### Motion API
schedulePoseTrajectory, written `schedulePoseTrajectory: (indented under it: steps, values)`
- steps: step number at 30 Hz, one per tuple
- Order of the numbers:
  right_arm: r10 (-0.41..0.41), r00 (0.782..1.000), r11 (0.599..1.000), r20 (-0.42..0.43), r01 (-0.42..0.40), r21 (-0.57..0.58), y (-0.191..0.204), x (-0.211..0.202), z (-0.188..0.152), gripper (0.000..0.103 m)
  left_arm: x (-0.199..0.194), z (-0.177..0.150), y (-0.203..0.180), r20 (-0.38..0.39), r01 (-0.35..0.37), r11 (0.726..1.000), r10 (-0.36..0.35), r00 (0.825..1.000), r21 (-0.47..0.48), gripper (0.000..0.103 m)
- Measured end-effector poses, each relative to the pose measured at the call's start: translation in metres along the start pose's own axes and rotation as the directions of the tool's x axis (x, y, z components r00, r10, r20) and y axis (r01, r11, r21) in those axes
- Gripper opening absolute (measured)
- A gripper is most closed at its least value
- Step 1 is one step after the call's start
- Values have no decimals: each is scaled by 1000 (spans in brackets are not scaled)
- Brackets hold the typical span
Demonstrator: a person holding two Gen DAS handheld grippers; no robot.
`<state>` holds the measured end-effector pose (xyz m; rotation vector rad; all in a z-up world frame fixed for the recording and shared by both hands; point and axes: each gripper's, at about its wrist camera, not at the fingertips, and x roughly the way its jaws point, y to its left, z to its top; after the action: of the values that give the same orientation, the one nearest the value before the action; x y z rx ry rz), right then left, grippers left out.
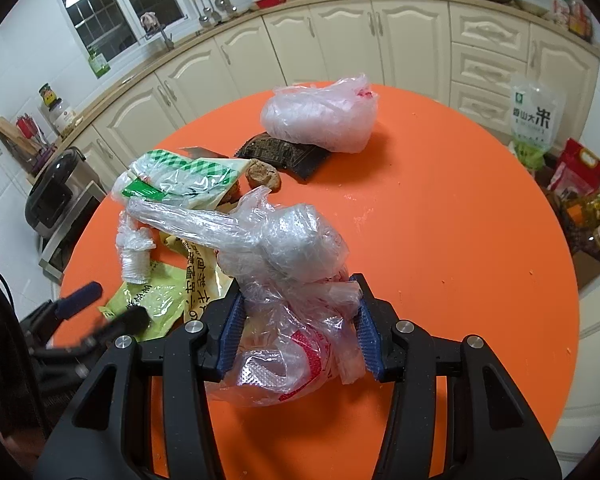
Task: Collect trash
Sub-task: 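Grasp the clear plastic bag with the right tool while the left grasps the green wrapper, then carry the plastic bag and green wrapper with both tools to the blue bin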
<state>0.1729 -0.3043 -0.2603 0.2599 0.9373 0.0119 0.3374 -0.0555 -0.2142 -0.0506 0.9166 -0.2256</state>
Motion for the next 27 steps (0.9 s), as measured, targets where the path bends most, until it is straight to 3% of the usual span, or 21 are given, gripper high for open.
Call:
schedulePoseTrajectory:
  steps: [2,3,4,5,7,13,20,27]
  values:
    - [0,1000,1000,2,0,4,-2,-2,-2,47,3,0,2,18,-10,1000,10,1000,4,75]
    - [-1,1000,1000,3,1,5,0,-3,-3,47,6,5,1,25,3,1000,-3,1000,1,53]
    - [-1,1000,1000,5,1,7,0,-5,-3,47,9,9,1,28,6,1000,-5,1000,-10,43]
    - [0,1000,1000,7,0,8,0,-7,-2,47,8,9,4,28,46,999,-45,999,-29,40]
    - [3,1000,1000,15,-3,10,-2,-11,-3,47,5,-3,6,19,102,993,-102,995,-52,24]
    - [14,999,999,41,-16,31,-9,-26,-8,46,0,-7,10,45,111,993,-110,993,-34,16]
    - [28,996,998,86,-33,55,-18,-54,-20,46,-35,-49,9,119,95,995,-95,988,13,14]
    - [34,986,997,160,-45,65,-23,-95,-31,46,-85,-69,-16,256,53,995,-74,964,86,14]
